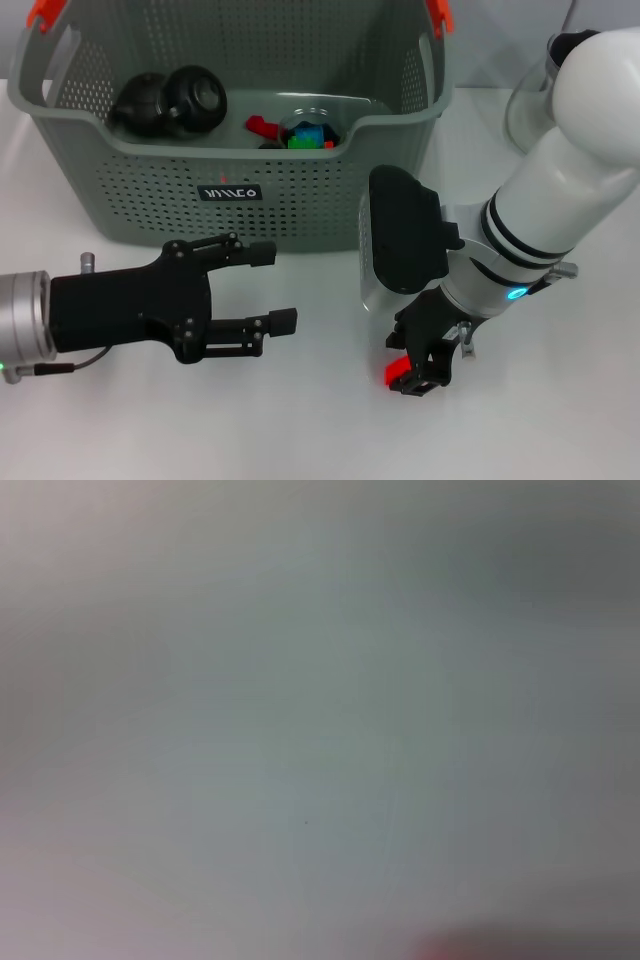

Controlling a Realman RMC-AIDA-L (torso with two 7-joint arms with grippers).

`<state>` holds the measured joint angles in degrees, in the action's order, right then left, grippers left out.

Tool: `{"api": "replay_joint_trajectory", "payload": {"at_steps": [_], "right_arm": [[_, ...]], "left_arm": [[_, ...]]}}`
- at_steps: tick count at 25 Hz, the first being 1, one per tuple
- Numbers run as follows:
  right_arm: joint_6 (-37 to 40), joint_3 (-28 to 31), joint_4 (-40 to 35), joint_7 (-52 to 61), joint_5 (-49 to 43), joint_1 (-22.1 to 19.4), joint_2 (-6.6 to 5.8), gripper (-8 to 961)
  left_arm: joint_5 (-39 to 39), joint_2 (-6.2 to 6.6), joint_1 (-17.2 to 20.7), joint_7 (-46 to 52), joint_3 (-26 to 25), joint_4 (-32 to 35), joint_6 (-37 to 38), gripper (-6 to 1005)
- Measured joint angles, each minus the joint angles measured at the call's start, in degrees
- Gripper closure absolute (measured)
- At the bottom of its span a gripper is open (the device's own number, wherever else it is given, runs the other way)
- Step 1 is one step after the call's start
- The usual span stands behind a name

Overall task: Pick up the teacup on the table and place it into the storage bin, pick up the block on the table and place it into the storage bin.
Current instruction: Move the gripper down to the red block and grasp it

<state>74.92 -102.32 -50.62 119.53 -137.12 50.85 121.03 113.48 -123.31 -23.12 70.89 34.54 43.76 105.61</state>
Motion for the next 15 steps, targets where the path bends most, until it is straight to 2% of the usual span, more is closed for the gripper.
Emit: {"api": "replay_joint_trajectory", "payload": {"at_steps": [4,11,15], "right_arm": [[-0.12,-0.15,0.03,0.00,0.01,-0.13,0.00,437],[-0.01,-0.23,0.08,1.25,-0.19,-0.22,-0.12,496],[0.36,-0.25,-0.18,1.60,-0.26,-0.34,-0.25,652]], "left_arm": [[0.00,0.00,0.00,0.03,0.00,-0.07,-0.33,182],[-0.02,0.00,0.00,0.04,0.00,-0.09,-0.33,182],[-0.02,0.00,0.00,0.05,0.00,-0.14,-0.32,182]]}}
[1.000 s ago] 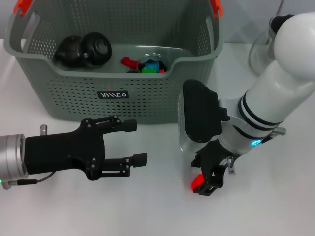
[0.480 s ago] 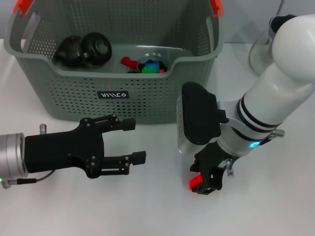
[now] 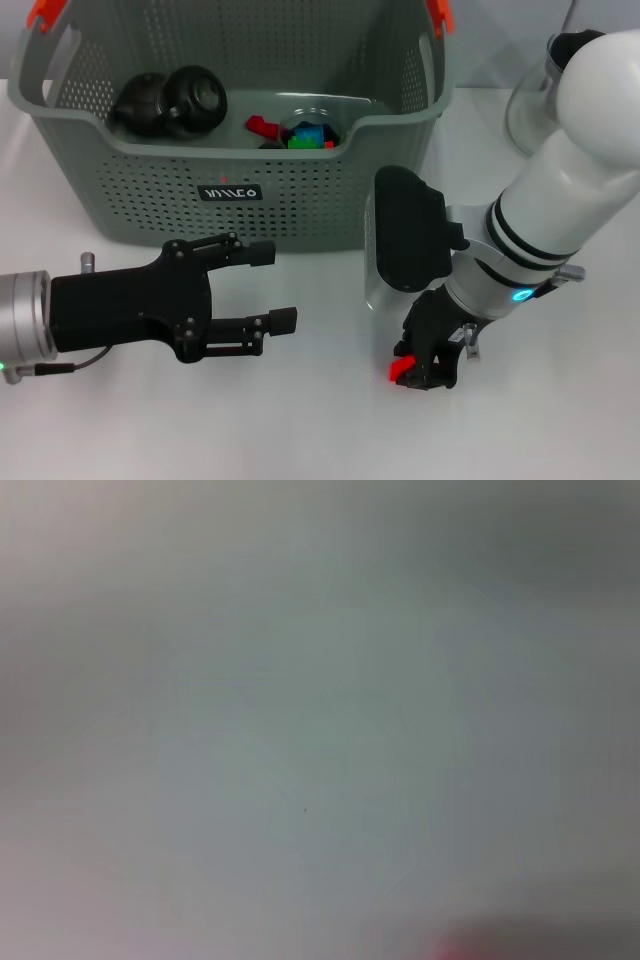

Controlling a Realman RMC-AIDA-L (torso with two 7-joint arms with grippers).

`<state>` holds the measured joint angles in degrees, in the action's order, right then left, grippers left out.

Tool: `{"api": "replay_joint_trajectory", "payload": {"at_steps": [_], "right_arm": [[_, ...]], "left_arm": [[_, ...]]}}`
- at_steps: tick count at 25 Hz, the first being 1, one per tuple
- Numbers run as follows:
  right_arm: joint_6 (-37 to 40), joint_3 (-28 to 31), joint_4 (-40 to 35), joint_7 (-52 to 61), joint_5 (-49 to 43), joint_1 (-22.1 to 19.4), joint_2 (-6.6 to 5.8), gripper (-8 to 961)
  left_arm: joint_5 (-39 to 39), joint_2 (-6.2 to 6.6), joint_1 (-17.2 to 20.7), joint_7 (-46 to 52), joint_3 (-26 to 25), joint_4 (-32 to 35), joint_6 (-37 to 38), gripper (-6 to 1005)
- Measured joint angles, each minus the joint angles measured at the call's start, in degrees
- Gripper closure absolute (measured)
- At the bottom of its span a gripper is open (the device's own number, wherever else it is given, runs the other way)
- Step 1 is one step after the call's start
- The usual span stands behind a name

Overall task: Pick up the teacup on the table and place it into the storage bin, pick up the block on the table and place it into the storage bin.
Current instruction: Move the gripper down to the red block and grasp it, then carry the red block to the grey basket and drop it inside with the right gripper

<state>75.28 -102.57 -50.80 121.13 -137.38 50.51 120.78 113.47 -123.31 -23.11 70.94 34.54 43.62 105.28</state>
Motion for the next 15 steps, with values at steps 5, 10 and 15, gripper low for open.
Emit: {"api": "replay_joint_trajectory", "payload": {"at_steps": [5,10,15], "right_arm": [[1.85,1.29,-1.03,0.94,-0.01,-0.30,-0.33,653],[6.44,5.78,-5.92,0.87,-0.23,-2.57,-0.65,654],[15.20,13.13,-15.59,1.45,-0.32,-4.81,-0.71,655]], "left_arm": [[0.20,0.24,0.00,0.76,0.00,-0.03,0.12,182],[1.46,0.61,0.29,0.78,-0.27,0.29,0.16,182],[2.39,0.69,0.42,0.72,-1.10,0.82,0.46,182]]}}
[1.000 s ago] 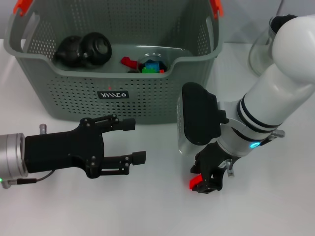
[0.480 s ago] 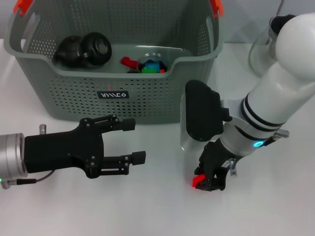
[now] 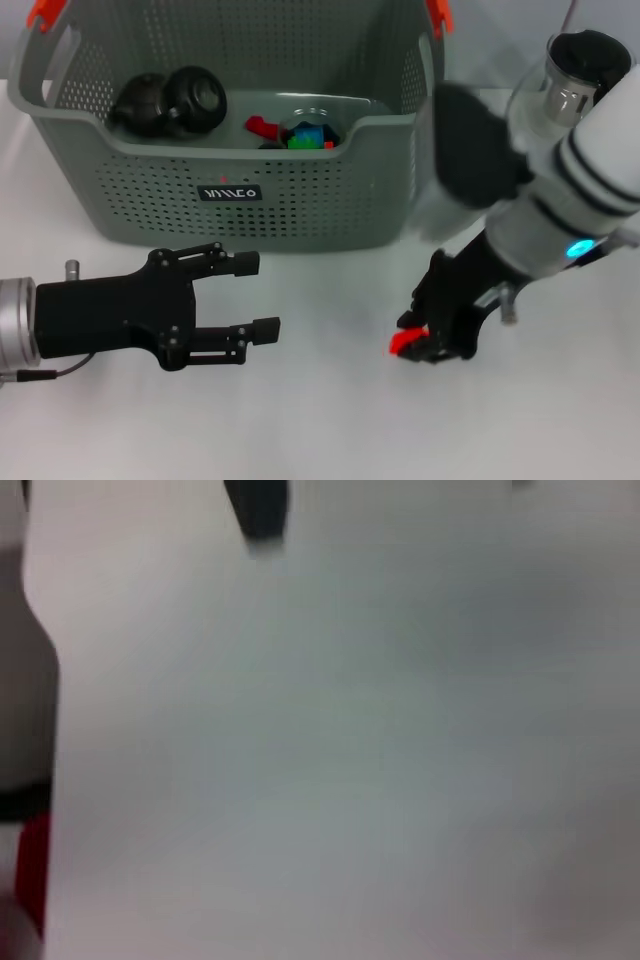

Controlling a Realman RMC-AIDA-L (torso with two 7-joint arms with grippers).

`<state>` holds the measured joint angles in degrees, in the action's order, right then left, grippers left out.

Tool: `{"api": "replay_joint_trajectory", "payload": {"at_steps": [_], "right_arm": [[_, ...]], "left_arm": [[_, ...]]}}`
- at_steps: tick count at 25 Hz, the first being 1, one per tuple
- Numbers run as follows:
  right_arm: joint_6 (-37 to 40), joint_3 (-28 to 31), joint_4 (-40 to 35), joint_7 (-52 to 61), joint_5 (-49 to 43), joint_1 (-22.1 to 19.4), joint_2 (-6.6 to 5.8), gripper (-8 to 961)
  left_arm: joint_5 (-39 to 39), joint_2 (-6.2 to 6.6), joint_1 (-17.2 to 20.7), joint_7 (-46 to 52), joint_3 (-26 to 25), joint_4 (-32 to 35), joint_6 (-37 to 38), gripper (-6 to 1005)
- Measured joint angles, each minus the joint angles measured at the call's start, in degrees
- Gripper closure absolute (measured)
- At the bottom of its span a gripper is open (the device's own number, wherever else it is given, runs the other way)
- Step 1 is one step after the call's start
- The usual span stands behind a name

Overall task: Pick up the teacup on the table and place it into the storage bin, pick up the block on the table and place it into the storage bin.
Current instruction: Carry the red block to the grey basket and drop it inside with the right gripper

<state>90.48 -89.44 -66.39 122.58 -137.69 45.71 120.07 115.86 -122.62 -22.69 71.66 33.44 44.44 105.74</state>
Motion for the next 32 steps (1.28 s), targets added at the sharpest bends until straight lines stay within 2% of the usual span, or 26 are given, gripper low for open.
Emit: {"api": "replay_joint_trajectory", "payload": {"at_steps": [7,10,13,16,21,27,32], "right_arm": [[12.80,14.22,-16.54,3.88,2.50,0.37,0.11,653],[15.56,19.38,-21.98,6.00,4.98,2.68,0.01,653],[15.06,24.23,-24.00,6.72,5.63,6.22,0.09,652],[9.89,25.99,-23.30,6.66,5.43,8.20,0.08,652],[-5.80,25.74,-18.66,5.98,5.49,8.97,0.00,653],[-25.75,22.89,-5.53,4.88,5.47,9.68,0.15,655],[-34.27,18.55,1.74,4.21,5.23,10.39,0.01,653]], "left_arm": [[2.60,0.12,0.15,-0.48,-1.41,0.66,-2.11,182],[2.89,0.19,0.11,-0.59,-1.54,0.94,-2.54,182],[2.88,0.20,-0.13,-1.13,-1.54,1.05,-2.33,182],[2.89,0.39,-0.55,-1.37,-1.54,1.08,-2.15,182],[2.89,0.57,-1.11,-1.39,-1.38,1.09,-2.01,182],[2.88,0.63,-1.28,-1.41,-1.34,1.02,-2.16,182],[2.88,0.63,-1.38,-1.04,-1.53,0.86,-2.13,182]]}}
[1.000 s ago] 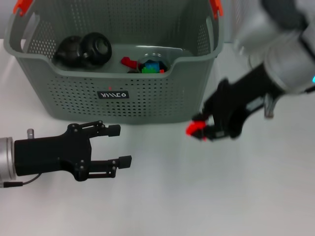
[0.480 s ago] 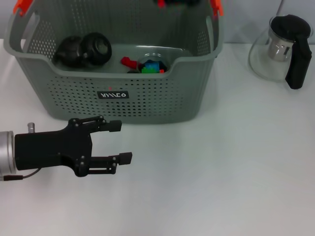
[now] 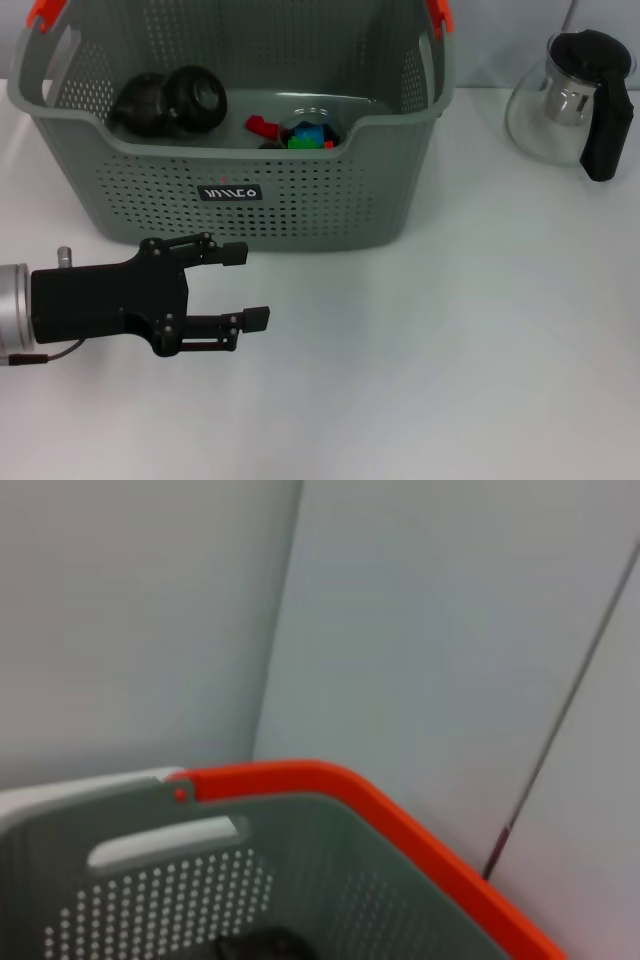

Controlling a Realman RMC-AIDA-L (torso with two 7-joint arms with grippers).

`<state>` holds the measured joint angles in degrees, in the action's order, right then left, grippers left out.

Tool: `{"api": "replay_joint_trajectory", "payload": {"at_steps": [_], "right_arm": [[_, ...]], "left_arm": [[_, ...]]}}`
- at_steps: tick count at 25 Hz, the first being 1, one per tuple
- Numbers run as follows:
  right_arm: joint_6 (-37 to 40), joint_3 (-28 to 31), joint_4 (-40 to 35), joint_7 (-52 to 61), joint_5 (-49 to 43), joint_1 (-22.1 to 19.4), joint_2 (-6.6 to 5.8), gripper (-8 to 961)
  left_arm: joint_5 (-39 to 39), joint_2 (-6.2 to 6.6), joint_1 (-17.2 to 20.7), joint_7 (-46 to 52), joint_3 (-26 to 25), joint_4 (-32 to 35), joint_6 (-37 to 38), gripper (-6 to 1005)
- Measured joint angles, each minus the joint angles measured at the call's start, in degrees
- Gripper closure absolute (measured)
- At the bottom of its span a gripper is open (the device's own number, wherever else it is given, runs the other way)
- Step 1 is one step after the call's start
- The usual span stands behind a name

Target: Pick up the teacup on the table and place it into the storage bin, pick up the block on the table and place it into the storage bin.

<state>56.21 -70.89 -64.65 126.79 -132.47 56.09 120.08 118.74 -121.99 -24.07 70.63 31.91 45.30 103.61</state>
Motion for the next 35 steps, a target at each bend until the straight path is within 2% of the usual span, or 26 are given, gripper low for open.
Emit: {"api": "replay_joint_trajectory", "payload": {"at_steps": [7,13,19,23,26,31,35], "right_arm": [[-2.96,-0.47,3.30,-0.76,-0.01,0.47,-0.03,634],[-3.55,-0.32,2.90,-0.69,0.13,-0.02,-0.05,377],[-1.40,-0.31,-2.47,-1.04,3.49,-3.00,0.09,247],[2.77,-0.92,-9.85,-3.55,11.31,-9.15,0.13,161],[4.04,-2.49,-14.66,-6.35,17.03,-15.55,0.20,7],[7.57,-6.15,-19.67,-12.90,26.11,-26.54,0.11,14],[12.65,-7.42,-18.02,-21.75,31.22,-32.60,0.18,14]], "left_arm": [[0.00,0.00,-0.10,0.19,0.08,-0.05,0.09,182],[0.00,0.00,-0.10,0.24,0.26,-0.11,0.11,182],[0.03,0.00,0.13,0.27,0.00,-0.11,0.19,182],[0.01,0.00,0.27,0.34,-0.24,-0.03,0.31,182],[-0.12,0.03,0.49,0.89,-0.69,0.21,0.45,182],[0.00,0.65,1.02,0.78,-5.49,0.40,3.64,182],[0.00,0.87,1.52,0.51,-7.54,0.41,4.51,182]]}}
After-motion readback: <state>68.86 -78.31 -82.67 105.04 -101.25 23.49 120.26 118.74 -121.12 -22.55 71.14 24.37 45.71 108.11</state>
